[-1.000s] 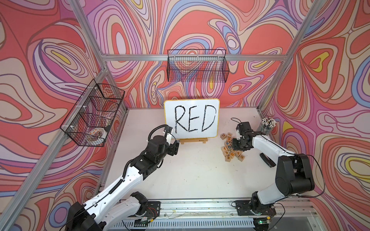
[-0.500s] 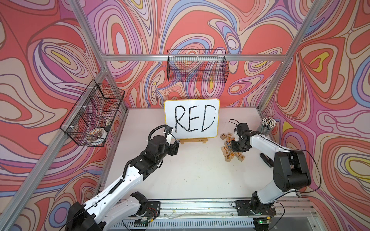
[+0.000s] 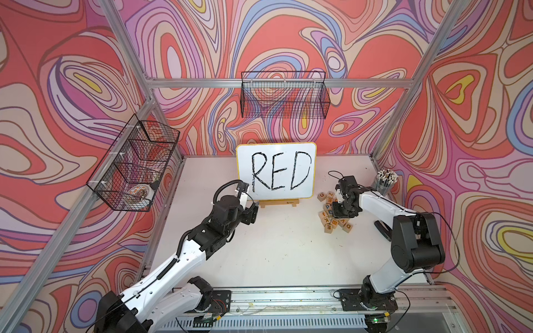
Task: Assemble the uppercase word "red" with letter blocks
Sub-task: Pick up the letter block from the center of the board.
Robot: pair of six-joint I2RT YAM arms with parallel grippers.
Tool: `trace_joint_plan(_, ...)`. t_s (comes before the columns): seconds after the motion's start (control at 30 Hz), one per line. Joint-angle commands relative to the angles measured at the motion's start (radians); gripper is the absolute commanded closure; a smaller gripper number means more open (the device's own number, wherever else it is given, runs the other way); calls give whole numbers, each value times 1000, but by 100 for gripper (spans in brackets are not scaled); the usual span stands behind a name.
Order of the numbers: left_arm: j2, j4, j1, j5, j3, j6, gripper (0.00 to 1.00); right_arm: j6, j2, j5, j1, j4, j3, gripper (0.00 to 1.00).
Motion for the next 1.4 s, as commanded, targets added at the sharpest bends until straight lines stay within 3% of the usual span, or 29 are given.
trace_joint_plan(0.0, -13, 22, -4, -12, 5, 13, 19, -21, 13, 15, -3, -24, 23, 57)
trace_joint_plan(0.8, -14, 25, -4, -20, 4, 19, 19, -53, 52, 21, -4, -38, 41, 53)
trace_joint_plan(1.37, -11, 28, -3, -27, 3, 23, 19, -55, 96, 49, -3, -34, 61, 62)
